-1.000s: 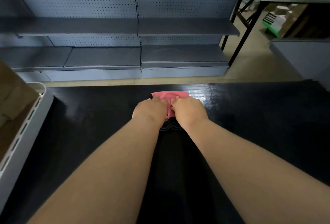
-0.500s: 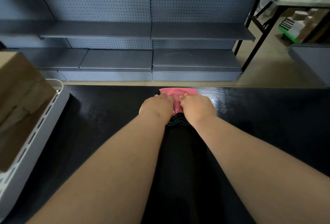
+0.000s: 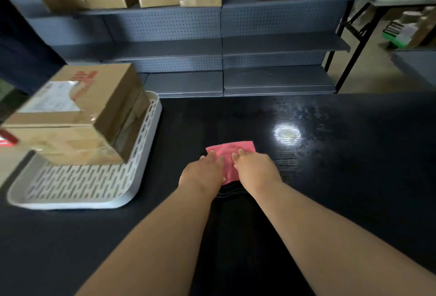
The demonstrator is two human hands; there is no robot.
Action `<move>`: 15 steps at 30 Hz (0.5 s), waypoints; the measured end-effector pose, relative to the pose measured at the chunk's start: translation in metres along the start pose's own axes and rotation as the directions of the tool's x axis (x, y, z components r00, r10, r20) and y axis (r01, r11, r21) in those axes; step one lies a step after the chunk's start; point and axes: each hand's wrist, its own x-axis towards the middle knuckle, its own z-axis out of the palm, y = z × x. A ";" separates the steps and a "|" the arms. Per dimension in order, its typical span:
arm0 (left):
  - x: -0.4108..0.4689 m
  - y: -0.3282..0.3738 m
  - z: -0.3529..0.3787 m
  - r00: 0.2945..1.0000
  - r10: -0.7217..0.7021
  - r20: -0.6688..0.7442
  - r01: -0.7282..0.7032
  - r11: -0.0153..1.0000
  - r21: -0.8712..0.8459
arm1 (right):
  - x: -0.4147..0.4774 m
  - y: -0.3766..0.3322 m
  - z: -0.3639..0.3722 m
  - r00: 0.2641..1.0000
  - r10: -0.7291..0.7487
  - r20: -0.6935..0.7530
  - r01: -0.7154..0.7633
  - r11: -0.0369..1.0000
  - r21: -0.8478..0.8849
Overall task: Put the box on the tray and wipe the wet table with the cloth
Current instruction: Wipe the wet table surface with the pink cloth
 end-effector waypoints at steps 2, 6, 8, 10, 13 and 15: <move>-0.033 -0.019 0.015 1.000 -0.008 -0.004 0.008 1.000 -0.023 | -0.018 -0.033 0.003 0.999 -0.030 0.020 0.030 1.000 0.006; -0.100 -0.060 0.043 0.999 -0.039 -0.005 0.039 0.999 -0.011 | -0.059 -0.103 0.002 0.994 -0.104 0.015 0.103 0.994 0.047; -0.131 -0.078 0.057 0.998 -0.070 0.000 0.070 0.998 -0.001 | -0.079 -0.136 0.002 0.991 -0.135 0.012 0.134 0.989 0.064; -0.161 -0.094 0.068 0.995 -0.098 0.005 0.098 0.995 0.011 | -0.098 -0.165 0.001 0.987 -0.159 0.013 0.157 0.984 0.081; -0.199 -0.114 0.087 0.994 -0.100 0.047 0.098 0.994 0.041 | -0.124 -0.201 0.003 0.982 -0.186 0.027 0.183 0.978 0.096; -0.219 -0.122 0.101 0.996 -0.051 0.079 0.042 0.993 0.110 | -0.140 -0.218 0.004 0.977 -0.204 0.058 0.198 0.976 0.093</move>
